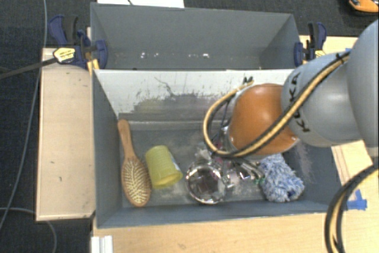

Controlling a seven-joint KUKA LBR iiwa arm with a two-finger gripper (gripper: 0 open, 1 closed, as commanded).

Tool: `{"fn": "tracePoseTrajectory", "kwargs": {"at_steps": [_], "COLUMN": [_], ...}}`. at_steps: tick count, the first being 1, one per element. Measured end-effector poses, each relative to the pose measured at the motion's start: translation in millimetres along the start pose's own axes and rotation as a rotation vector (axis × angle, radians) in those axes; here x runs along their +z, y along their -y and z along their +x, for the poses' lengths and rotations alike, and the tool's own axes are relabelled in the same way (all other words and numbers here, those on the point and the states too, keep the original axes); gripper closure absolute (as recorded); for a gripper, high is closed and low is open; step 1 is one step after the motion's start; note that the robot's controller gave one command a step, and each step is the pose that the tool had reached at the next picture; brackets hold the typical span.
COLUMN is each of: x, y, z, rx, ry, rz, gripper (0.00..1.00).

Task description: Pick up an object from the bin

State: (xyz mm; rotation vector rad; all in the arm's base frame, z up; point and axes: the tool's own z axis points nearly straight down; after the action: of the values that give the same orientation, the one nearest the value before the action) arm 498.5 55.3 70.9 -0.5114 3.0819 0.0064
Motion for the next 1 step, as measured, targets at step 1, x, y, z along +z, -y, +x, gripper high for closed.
{"fn": "tracePoseTrajectory", "kwargs": {"at_steps": [1], "x": [0.1], "y": [-1.2], "z": [-5.2], "rx": [0.141], "ry": [-0.002], "rz": [0.001], "gripper": [1.0]}}
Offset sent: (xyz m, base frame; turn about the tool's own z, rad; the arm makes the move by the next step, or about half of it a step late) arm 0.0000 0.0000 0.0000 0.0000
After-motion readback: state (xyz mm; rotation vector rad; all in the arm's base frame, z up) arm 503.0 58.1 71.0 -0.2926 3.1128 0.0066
